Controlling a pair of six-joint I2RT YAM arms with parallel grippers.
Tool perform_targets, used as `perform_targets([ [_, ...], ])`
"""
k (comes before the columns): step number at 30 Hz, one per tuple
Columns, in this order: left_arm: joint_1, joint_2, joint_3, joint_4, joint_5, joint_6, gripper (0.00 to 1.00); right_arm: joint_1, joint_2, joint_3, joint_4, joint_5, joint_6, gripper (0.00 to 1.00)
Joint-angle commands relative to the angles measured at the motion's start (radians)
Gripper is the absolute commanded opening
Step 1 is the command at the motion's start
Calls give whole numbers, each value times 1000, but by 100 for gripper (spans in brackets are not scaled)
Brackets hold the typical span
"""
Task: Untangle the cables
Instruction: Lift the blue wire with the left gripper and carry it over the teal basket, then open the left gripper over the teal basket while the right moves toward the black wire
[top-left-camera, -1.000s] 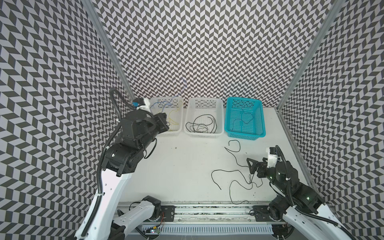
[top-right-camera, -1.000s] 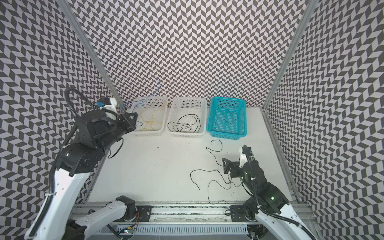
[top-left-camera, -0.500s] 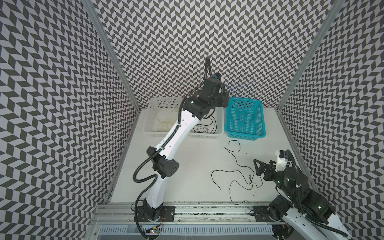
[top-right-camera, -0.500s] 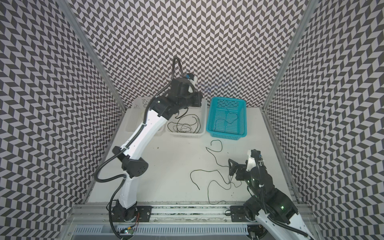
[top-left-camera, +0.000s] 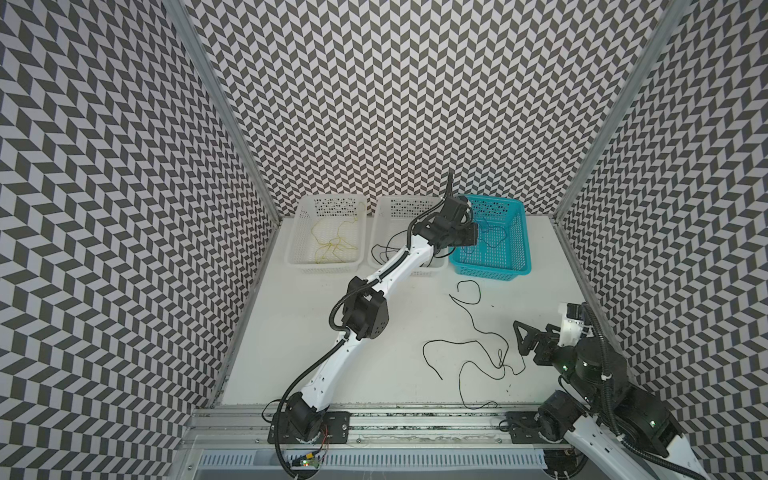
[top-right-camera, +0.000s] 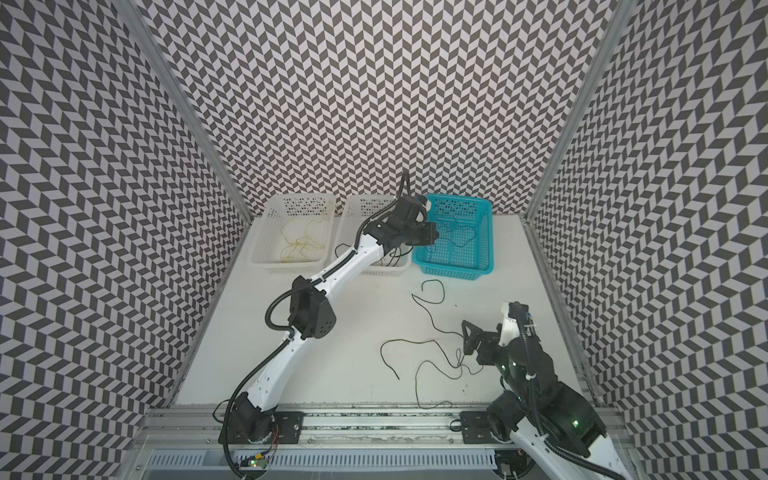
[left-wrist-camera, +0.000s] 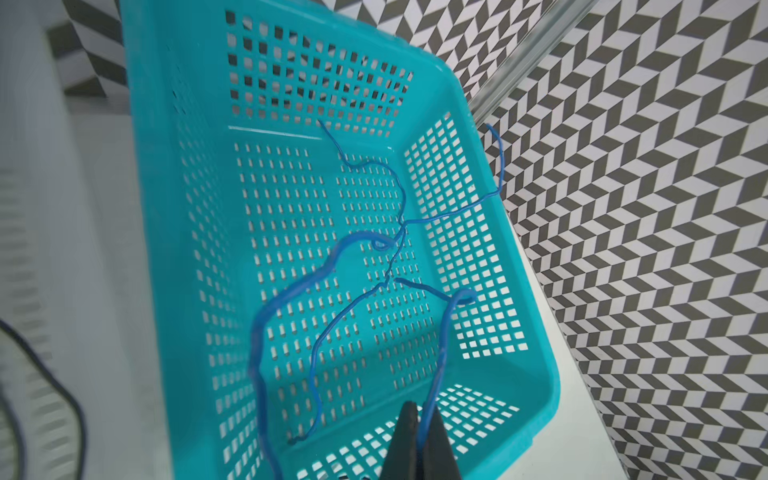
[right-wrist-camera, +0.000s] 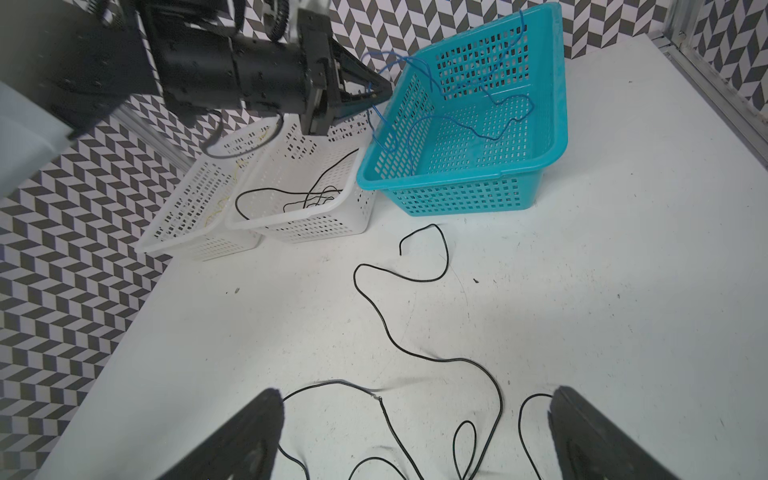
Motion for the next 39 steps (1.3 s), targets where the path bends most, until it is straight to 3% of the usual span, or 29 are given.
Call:
perform_targets([
  [1, -3, 14, 57, 89, 18, -41, 7, 4, -20, 18, -7, 12, -5, 99],
  [7, 2, 24, 58, 105, 7, -44, 10, 4, -10, 22, -6, 3, -8, 99],
  [9, 1, 19, 60, 105, 14, -40, 21, 4, -10, 17, 0, 1, -6, 99],
  [18, 2, -74, 58, 60, 34, 44, 47, 4, 62, 8, 46, -30, -19, 99],
  [23, 6, -205, 17, -3, 23, 131, 52, 4, 161, -20, 126, -74, -38, 99],
  [34, 109, -840, -735, 93, -76, 254, 59, 4, 532, -64, 461, -231, -117, 96],
  [39, 128, -1066, -983, 68, -151, 328, 62, 2, 746, -14, 565, -235, -139, 92],
])
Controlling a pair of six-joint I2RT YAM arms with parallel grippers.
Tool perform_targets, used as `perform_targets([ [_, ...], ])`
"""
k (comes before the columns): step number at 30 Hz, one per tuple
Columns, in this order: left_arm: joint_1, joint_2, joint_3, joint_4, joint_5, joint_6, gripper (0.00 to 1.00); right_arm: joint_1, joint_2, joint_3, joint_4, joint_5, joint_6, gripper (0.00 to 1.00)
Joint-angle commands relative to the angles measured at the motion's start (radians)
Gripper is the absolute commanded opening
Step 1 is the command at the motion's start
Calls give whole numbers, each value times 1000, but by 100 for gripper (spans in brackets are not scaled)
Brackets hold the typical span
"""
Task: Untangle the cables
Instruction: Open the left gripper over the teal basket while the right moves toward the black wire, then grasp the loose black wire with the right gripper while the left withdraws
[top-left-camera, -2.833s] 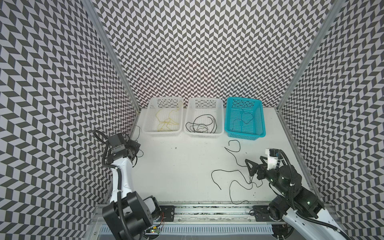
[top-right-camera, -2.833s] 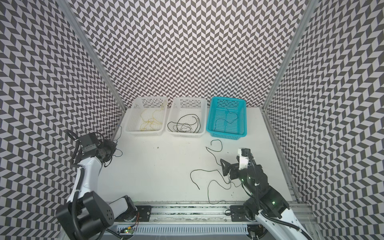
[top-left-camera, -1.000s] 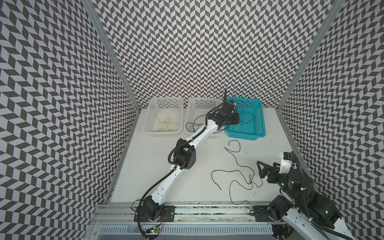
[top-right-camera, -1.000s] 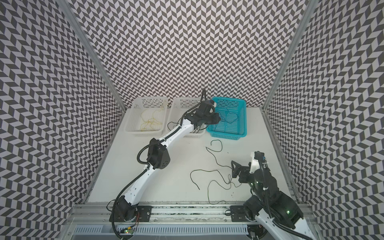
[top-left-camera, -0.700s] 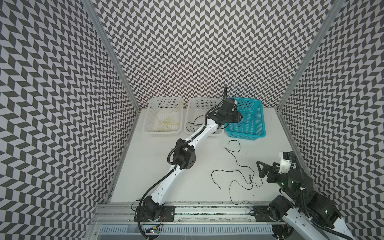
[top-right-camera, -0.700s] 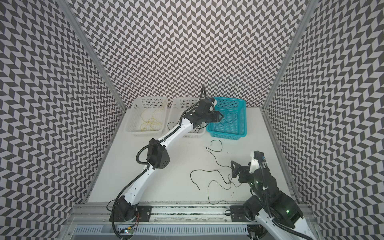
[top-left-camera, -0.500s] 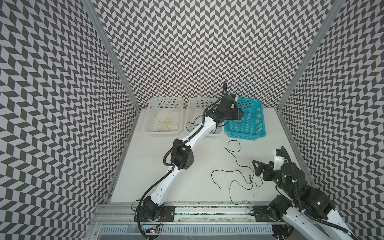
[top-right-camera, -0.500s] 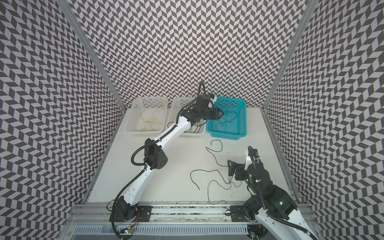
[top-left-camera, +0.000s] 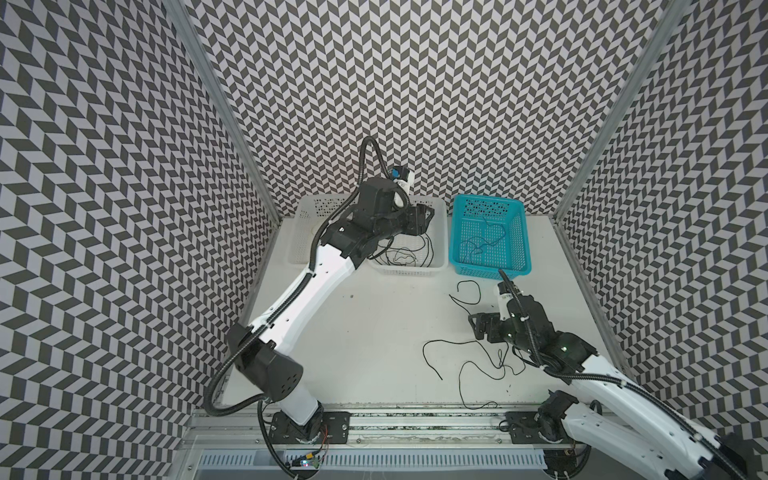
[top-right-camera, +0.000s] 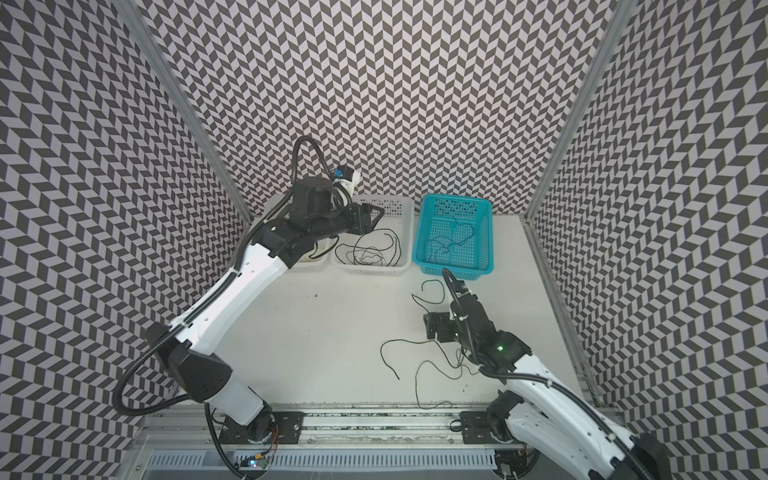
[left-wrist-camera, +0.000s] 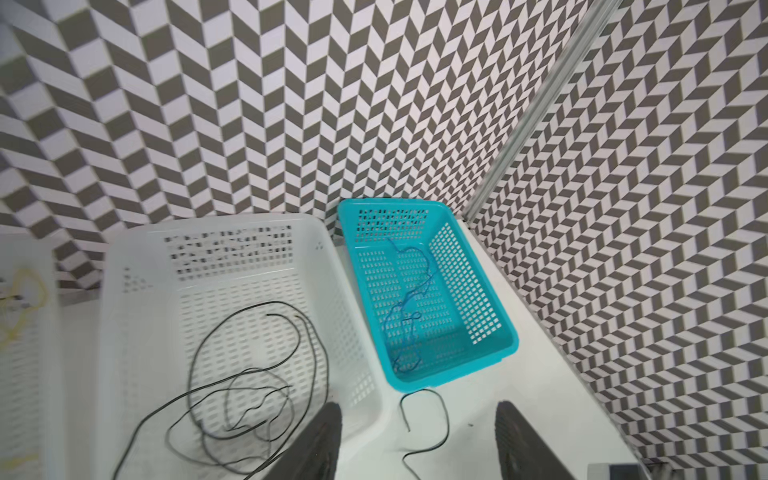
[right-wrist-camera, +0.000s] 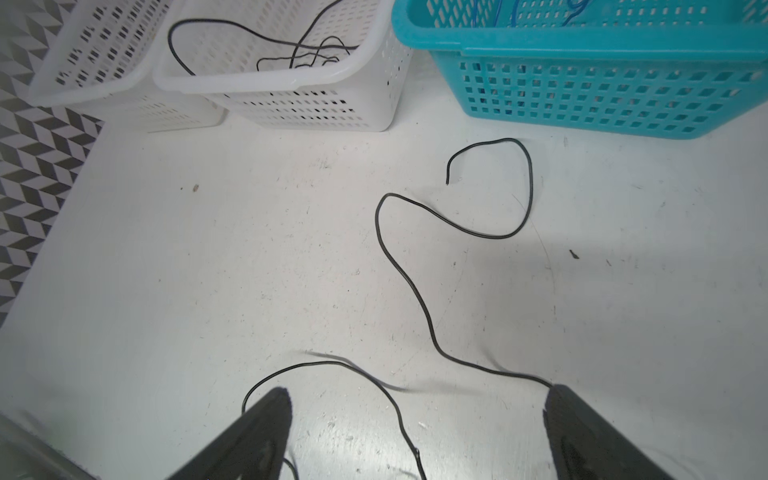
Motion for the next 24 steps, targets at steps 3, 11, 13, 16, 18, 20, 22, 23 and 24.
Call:
perform_targets([
  [3, 9, -175, -211, -50, -112, 118, 63, 2, 205, 109, 121, -58, -50, 85],
  [11, 18, -458, -510, -68, -225, 173, 66, -9, 450, 184, 134, -37, -85, 70],
  [13, 18, -514, -571, -53, -249, 168, 67, -11, 479, 192, 140, -30, -91, 69],
  [16, 20, -572, -654, -21, -284, 166, 67, -11, 519, 212, 140, -37, -101, 60],
  [18, 20, -588, -685, -15, -305, 177, 67, -11, 541, 218, 145, -37, -102, 47],
  [20, 19, -590, -696, -17, -318, 187, 67, -11, 561, 235, 133, -38, -110, 28],
  [22, 20, -593, -701, -15, -324, 187, 67, -11, 559, 261, 107, -59, -125, 12],
  [23, 20, -596, -709, -9, -324, 186, 67, -11, 547, 272, 97, -74, -131, 8],
  [24, 20, -598, -717, -3, -325, 184, 67, -10, 530, 284, 87, -83, -135, 4],
])
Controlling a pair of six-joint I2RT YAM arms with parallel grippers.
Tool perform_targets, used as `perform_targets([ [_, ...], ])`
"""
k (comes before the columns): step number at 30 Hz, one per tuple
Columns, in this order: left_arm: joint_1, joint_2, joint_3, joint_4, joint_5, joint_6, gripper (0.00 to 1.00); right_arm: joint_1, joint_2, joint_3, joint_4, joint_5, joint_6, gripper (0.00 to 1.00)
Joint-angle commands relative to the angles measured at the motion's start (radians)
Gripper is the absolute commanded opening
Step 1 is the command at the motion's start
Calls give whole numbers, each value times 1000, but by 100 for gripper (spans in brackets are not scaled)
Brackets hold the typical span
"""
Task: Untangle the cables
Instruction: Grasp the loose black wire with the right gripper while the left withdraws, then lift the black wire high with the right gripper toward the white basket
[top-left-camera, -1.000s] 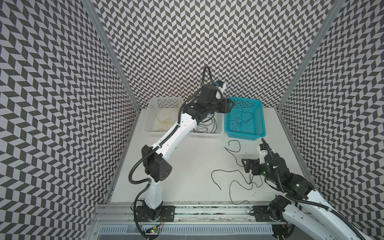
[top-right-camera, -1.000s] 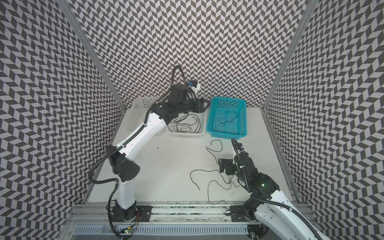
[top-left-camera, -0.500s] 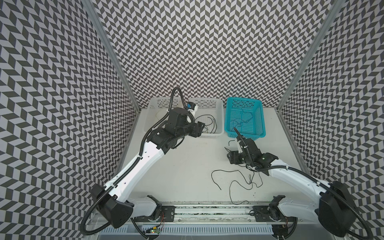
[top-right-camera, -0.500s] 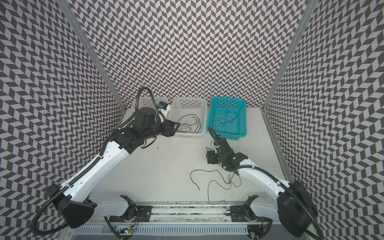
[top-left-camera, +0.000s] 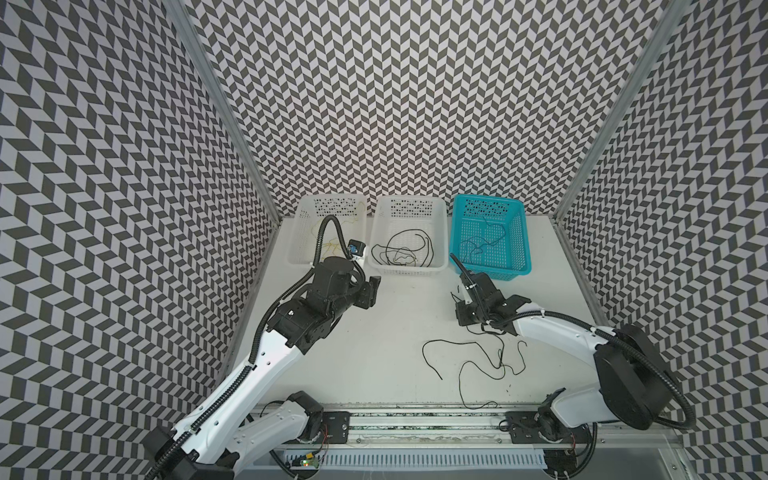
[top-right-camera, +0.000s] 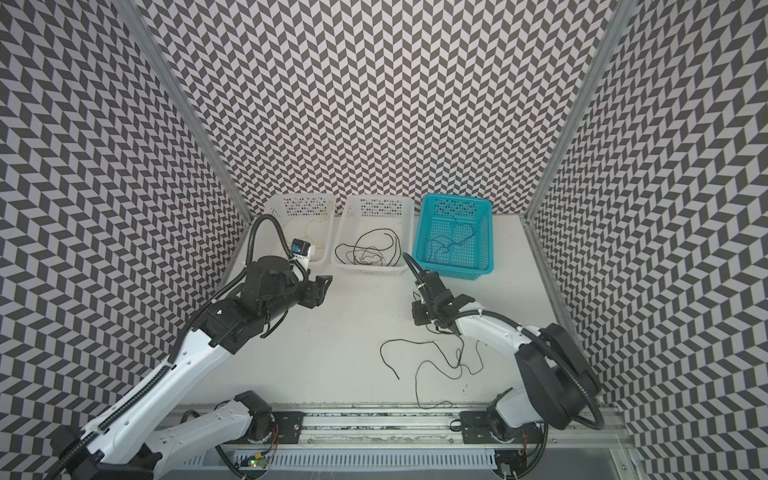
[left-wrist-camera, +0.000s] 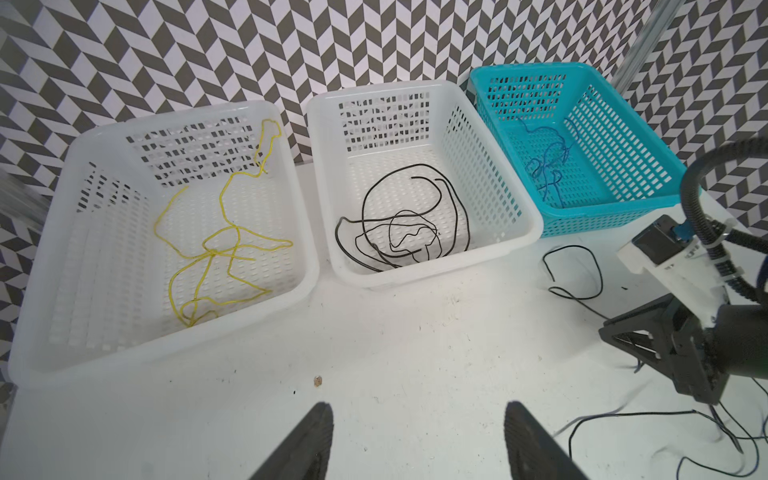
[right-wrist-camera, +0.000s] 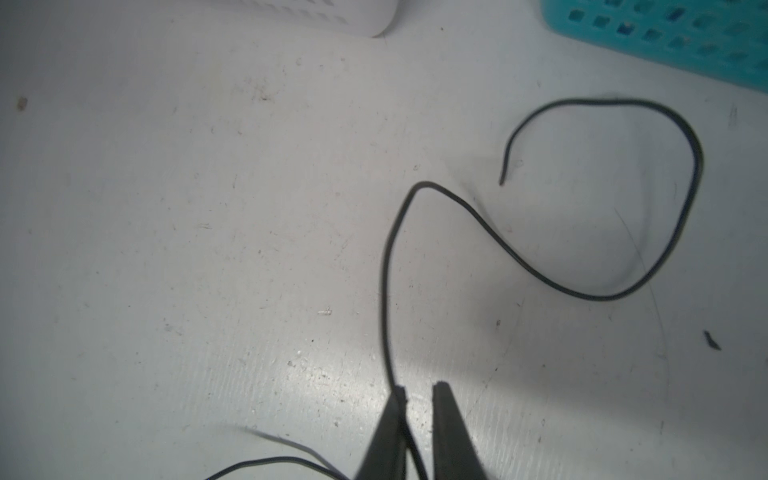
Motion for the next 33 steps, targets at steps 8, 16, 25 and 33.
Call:
perform_targets([
  [8, 2, -26, -34, 42, -25, 20, 67, 41, -239, 298, -178, -34, -131, 0],
  [16, 2, -52, -44, 47, -28, 22, 67, 102, -244, 658, -222, -56, -230, 0],
  [25, -15, -106, -82, 101, 93, 33, 67, 105, -71, 1000, -238, -192, -285, 0],
  [33, -43, -129, -110, 151, 253, 37, 67, 105, 97, 1300, -270, -223, -347, 0],
])
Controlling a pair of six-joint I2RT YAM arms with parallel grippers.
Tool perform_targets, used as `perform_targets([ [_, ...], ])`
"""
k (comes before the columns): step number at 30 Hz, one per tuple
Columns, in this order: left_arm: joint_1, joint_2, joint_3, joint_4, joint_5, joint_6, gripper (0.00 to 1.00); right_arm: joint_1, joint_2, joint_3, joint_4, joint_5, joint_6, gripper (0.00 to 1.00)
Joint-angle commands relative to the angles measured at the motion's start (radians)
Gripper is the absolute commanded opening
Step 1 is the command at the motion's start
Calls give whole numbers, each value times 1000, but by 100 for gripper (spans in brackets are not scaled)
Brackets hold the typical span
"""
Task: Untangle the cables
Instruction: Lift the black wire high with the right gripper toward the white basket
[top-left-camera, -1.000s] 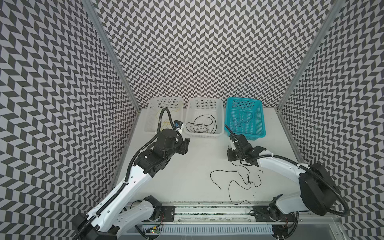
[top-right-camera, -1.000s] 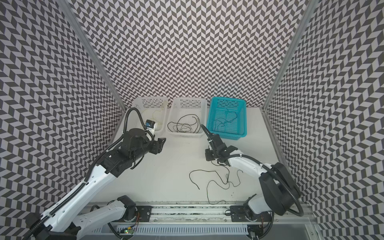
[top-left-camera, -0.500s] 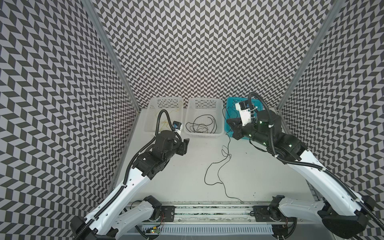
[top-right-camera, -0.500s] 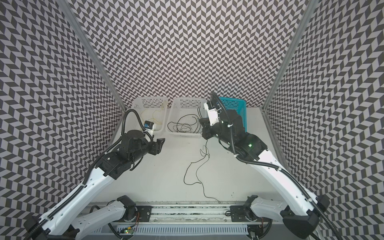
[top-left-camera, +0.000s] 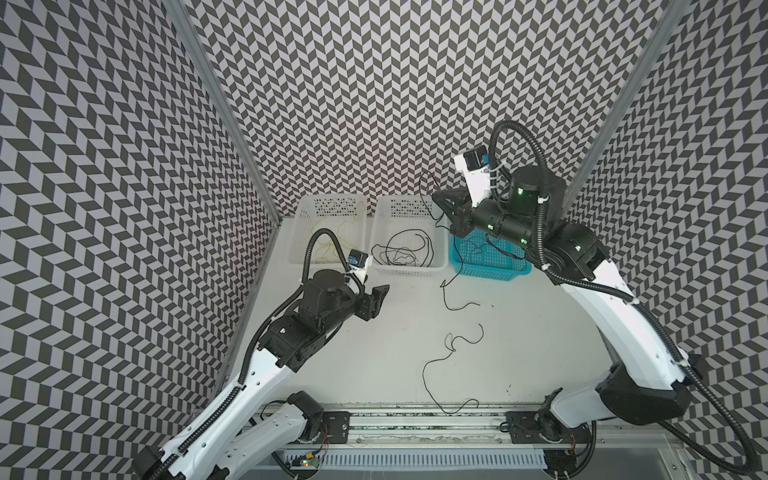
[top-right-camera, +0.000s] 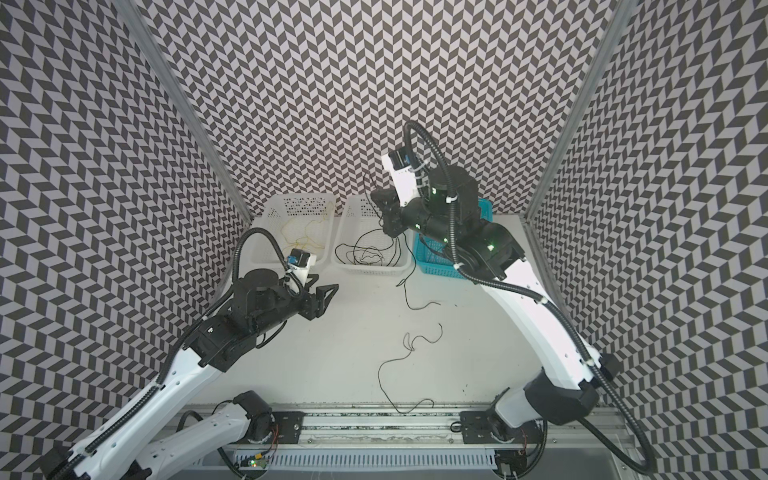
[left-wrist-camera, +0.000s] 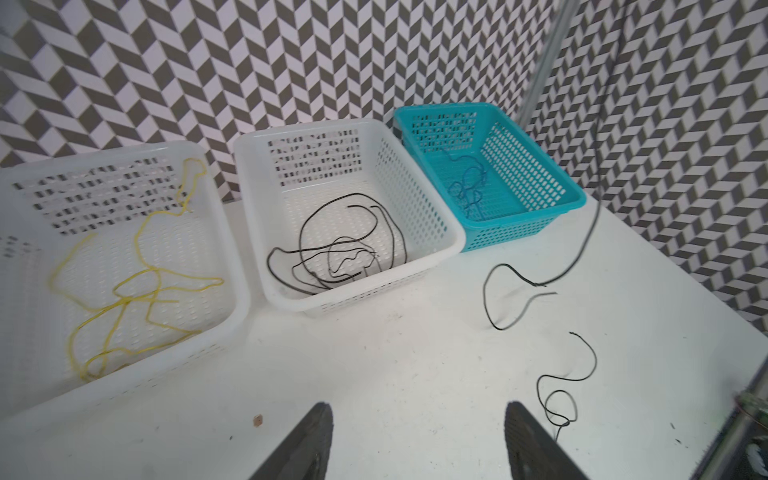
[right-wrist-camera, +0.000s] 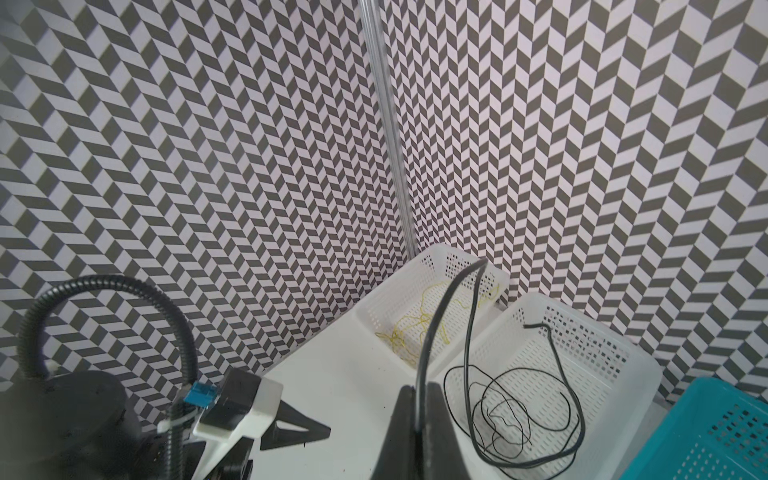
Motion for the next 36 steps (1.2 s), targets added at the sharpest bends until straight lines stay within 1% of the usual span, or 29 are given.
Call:
perform_targets([
  [1, -10, -6, -9, 31, 39, 17, 67, 4, 50, 133, 11, -25, -72, 0],
  [3, -10, -5, -10, 29, 0, 20, 67, 2, 102, 222, 6, -13, -101, 0],
  [6, -10, 6, -3, 12, -49, 25, 67, -7, 209, 418, -38, 8, -138, 0],
  [9, -11, 6, -5, 9, -63, 28, 67, -29, 309, 602, -47, -8, -125, 0],
  [11, -11, 1, -8, 11, -79, 34, 67, -45, 340, 644, 9, -18, -93, 0],
  [16, -11, -6, -14, 11, -116, 41, 67, -105, 400, 663, 201, -50, 5, 0],
  [18, -11, -6, -17, 13, -123, 41, 67, -148, 460, 703, 261, -101, 88, 0],
  [20, -11, -6, -16, 11, -125, 43, 67, -187, 522, 729, 313, -119, 154, 0],
  [21, -11, -5, -18, 13, -127, 44, 67, -200, 550, 735, 341, -130, 168, 0],
  [27, -11, 5, -25, 19, -140, 48, 67, -239, 691, 737, 442, -126, 152, 0],
  [32, -11, 15, -23, 17, -146, 54, 66, -271, 750, 704, 434, -156, 187, 0],
  [34, -11, 14, -24, 18, -147, 55, 67, -271, 759, 676, 440, -164, 188, 0],
  [36, -11, 12, -25, 17, -149, 58, 66, -271, 769, 669, 406, -166, 178, 0],
])
